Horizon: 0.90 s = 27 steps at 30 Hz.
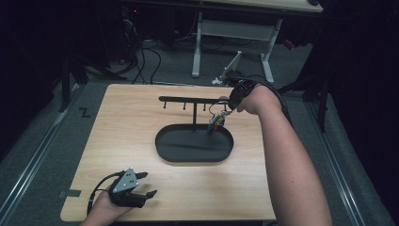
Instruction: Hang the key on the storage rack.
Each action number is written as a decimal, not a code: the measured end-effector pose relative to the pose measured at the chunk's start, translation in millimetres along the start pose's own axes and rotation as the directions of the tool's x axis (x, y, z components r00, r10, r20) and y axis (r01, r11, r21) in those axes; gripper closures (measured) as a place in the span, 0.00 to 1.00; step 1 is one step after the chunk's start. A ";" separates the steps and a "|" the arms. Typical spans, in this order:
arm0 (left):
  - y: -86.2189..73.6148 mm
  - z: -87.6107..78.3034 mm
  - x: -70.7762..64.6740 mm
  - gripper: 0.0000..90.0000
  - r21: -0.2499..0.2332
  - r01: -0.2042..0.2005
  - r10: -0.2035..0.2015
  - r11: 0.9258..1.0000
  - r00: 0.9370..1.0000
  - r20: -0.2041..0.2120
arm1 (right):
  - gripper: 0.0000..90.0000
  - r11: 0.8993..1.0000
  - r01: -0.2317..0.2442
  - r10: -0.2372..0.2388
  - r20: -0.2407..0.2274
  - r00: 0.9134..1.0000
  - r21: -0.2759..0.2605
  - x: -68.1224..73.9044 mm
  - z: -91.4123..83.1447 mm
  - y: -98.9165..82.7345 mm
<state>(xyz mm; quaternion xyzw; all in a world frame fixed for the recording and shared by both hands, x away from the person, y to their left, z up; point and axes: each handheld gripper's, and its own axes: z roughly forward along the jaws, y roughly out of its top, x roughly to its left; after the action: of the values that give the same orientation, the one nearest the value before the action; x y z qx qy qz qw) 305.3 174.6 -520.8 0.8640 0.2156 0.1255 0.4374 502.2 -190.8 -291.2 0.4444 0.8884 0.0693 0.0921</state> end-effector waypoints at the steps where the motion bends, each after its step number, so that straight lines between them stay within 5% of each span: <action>1: 0.2 0.1 -0.1 0.31 0.000 -0.001 0.001 1.000 1.000 0.000 | 0.90 1.000 -0.002 0.002 0.001 1.000 0.000 0.5 -0.3 -1.3; 15: 2.4 2.4 -0.6 0.31 0.000 -0.006 0.006 1.000 1.000 0.002 | 0.74 0.999 -0.039 0.039 0.024 0.999 -0.019 3.3 12.6 -29.7; 27: 2.7 4.3 -0.7 0.31 0.001 -0.005 0.005 1.000 1.000 0.002 | 0.57 0.996 -0.055 0.057 0.030 0.998 -0.063 12.6 42.5 -62.7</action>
<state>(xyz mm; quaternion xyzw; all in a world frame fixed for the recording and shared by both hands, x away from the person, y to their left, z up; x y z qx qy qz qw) 307.1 169.8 -521.1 0.8649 0.2131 0.1257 0.4367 455.6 -216.2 -346.8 0.4673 0.8713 0.0924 0.1180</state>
